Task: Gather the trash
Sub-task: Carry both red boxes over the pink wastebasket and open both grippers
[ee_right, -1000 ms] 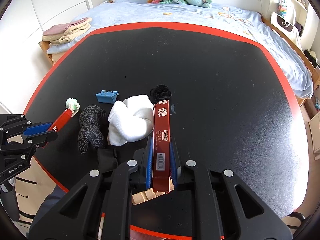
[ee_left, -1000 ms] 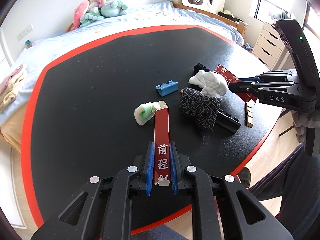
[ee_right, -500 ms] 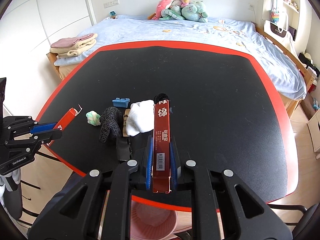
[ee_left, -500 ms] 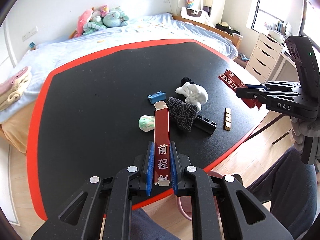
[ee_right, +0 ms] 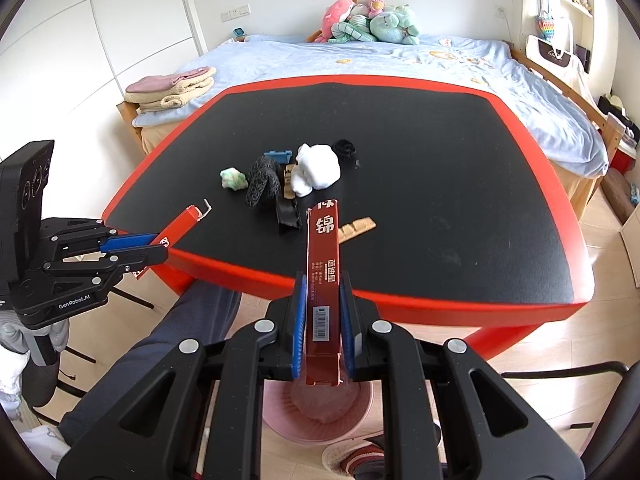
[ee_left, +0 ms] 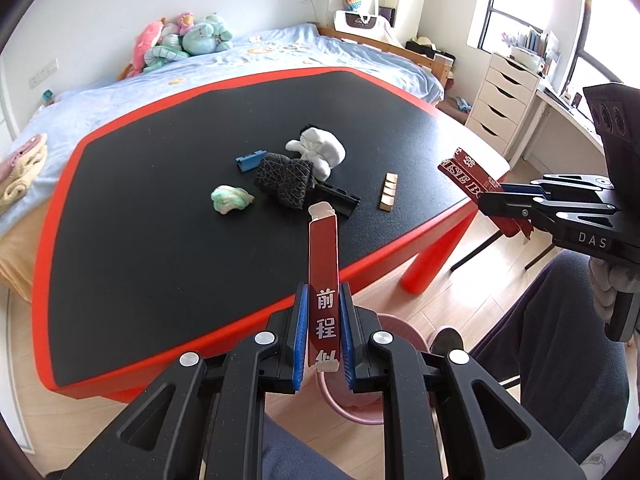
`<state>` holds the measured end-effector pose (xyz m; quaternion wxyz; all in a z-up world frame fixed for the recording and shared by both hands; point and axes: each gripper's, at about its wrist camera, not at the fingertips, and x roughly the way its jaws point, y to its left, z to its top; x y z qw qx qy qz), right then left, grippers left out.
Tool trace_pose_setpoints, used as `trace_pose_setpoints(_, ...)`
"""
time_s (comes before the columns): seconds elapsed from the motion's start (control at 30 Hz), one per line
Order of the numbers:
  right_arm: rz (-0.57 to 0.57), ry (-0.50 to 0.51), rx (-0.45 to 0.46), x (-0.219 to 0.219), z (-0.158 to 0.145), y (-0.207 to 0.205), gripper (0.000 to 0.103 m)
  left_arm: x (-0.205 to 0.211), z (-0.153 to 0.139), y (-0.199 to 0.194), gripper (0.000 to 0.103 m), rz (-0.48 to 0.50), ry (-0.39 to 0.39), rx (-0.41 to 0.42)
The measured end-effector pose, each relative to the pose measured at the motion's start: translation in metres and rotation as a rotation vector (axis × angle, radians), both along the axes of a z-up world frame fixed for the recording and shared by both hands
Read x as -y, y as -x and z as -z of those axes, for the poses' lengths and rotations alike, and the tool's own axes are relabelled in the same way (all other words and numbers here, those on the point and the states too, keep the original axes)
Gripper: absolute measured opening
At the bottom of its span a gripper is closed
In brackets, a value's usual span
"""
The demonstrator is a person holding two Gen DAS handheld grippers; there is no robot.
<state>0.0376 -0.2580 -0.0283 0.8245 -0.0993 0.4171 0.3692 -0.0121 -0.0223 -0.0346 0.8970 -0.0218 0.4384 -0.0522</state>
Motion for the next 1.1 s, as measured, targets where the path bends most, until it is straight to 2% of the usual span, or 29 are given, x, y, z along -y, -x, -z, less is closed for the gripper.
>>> trace_pose_setpoints(0.37,-0.011,0.075,-0.117,0.015,0.05,0.034,0.015,0.035,0.035,0.012,0.015,0.067,0.059,-0.091)
trace_pose_setpoints(0.6,-0.018,0.072,-0.147,0.014,0.057,0.039,0.015,0.049,0.045,0.013,0.015,0.106,0.084,-0.12)
trace_pose_setpoints(0.63,-0.019,0.067,-0.15,0.014,0.057,0.038,0.016,0.05,0.044,0.013,0.018,0.111,0.091,-0.12)
trace_pose_setpoints(0.7,-0.013,0.067,-0.148,0.014,0.055,0.038,0.032,0.05,0.044,0.012,0.034,0.114,0.097,-0.119)
trace_pose_setpoints(0.73,-0.002,0.064,-0.142,0.015,0.055,0.037,0.057,0.05,0.044,0.012,0.055,0.106,0.1,-0.113)
trace_pose_setpoints(0.77,0.011,0.056,-0.14,0.017,0.055,0.036,0.077,0.049,0.044,0.012,0.075,0.096,0.106,-0.107)
trace_pose_setpoints(0.83,0.033,0.054,-0.139,0.02,0.054,0.034,0.088,0.045,0.043,0.014,0.089,0.072,0.108,-0.09)
trace_pose_setpoints(0.87,0.043,0.057,-0.136,0.022,0.054,0.033,0.095,0.044,0.042,0.014,0.091,0.061,0.103,-0.086)
trace_pose_setpoints(0.97,0.053,0.056,-0.141,0.024,0.055,0.031,0.097,0.039,0.041,0.014,0.095,0.039,0.1,-0.079)
trace_pose_setpoints(1.1,0.051,0.057,-0.145,0.024,0.056,0.031,0.098,0.034,0.039,0.015,0.095,0.017,0.092,-0.079)
